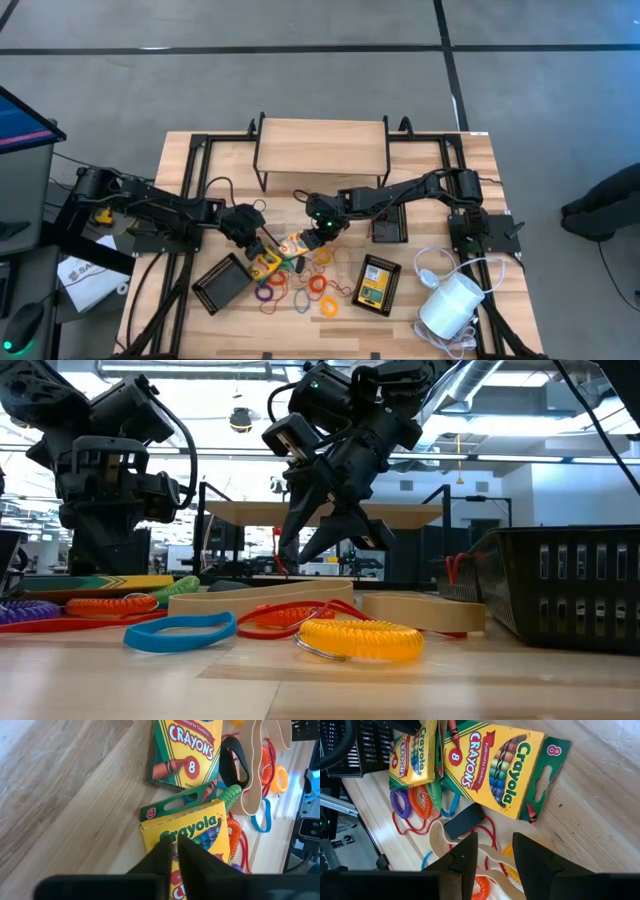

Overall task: Pick & Place Office Desk Supplies
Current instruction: Put the left crayon box into the bottom right black bin

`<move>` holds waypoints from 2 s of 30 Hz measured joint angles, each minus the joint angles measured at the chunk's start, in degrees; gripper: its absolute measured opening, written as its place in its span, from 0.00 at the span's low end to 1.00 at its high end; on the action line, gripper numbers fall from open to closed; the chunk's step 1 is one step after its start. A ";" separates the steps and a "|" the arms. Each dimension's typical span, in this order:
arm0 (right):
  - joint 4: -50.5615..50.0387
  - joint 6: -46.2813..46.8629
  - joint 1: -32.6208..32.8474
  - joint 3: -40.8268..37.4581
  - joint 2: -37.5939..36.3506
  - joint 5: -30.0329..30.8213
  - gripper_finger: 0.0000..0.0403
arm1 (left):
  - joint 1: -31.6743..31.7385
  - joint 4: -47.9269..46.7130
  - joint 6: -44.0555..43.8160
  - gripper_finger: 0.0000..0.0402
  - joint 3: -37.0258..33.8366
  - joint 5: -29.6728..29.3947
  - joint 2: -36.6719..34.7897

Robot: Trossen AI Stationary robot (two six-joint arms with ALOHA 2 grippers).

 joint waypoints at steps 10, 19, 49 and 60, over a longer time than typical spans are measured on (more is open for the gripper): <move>0.00 0.00 0.00 0.00 0.00 0.00 0.30 | 0.13 -0.03 2.95 0.12 0.00 -1.85 -0.06; 0.00 0.00 0.00 0.01 0.00 -0.85 0.30 | 0.15 0.35 9.21 0.37 0.00 -5.04 -0.06; 0.05 -0.47 0.00 0.01 0.00 -0.83 0.30 | 0.15 3.18 27.25 0.49 0.02 -4.98 -0.06; 0.20 -0.49 0.00 0.01 0.00 -0.81 0.30 | 0.15 4.13 28.62 0.48 0.07 -4.98 1.91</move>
